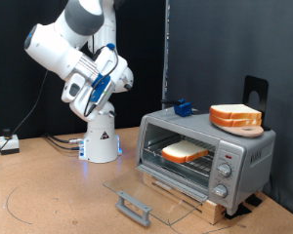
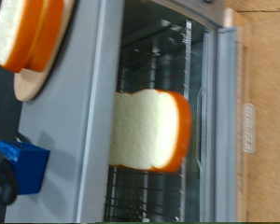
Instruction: Make a piece of toast with the oven
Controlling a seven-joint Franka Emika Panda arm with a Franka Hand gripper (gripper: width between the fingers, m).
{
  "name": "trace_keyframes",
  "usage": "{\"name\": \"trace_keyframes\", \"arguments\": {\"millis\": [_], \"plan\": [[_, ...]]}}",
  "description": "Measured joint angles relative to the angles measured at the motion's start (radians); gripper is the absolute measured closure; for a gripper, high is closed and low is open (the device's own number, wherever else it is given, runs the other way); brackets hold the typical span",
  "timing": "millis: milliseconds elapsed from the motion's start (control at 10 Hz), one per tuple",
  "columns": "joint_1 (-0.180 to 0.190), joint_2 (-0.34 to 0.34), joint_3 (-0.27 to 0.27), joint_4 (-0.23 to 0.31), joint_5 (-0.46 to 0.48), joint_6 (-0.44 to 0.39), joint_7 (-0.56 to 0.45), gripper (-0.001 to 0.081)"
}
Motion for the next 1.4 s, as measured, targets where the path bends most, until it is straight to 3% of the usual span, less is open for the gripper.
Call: {"name": "trace_keyframes", "arguments": {"millis": [300,500,600,900,1100,1400], "plan": [[-0.017,0.088,-0.055,0.087,-0.123,-0.034,-0.140,-0.0001],[-0.019,0.161,-0.072,0.139,-0.156,-0.033,-0.189,-0.0001],[-0.019,0.190,-0.071,0.161,-0.164,-0.034,-0.197,-0.0001],[-0.019,0.208,-0.069,0.156,-0.191,-0.034,-0.198,-0.0001],[-0.019,0.283,-0.063,0.173,-0.262,-0.034,-0.185,-0.0001],[-0.019,0.411,-0.057,0.221,-0.287,0.004,-0.143,-0.0001]]}}
